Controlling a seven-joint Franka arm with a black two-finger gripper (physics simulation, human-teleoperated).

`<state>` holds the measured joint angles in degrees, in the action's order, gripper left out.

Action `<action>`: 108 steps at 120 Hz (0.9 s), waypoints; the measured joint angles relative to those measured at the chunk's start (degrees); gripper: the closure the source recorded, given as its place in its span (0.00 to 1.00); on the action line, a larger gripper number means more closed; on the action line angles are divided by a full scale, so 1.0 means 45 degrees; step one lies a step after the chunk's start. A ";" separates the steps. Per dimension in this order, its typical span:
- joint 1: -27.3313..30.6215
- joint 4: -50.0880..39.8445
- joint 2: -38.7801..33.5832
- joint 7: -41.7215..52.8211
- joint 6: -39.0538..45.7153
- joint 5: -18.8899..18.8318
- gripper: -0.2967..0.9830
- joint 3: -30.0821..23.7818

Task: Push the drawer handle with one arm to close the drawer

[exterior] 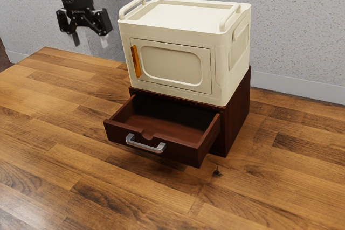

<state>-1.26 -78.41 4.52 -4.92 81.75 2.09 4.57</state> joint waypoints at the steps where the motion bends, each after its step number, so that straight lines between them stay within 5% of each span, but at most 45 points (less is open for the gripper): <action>1: -0.0002 -0.0067 -0.0045 0.0006 0.0011 -0.0004 0.23 0.0003; 17: 0.0032 -0.0954 -0.0530 0.0088 0.0230 -0.0134 0.23 0.0062; 42: 0.0033 -0.7003 -0.4621 -0.0021 0.2034 -0.0371 0.23 -0.1372; 56: -0.0005 -0.9228 -0.5412 -0.0357 0.3358 -0.0338 0.24 -0.2137; 108: -0.0011 -1.3684 -0.6284 -0.2026 0.6809 0.1981 0.52 -0.4397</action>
<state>-1.31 -139.99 -23.76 -14.04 112.39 11.00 -15.21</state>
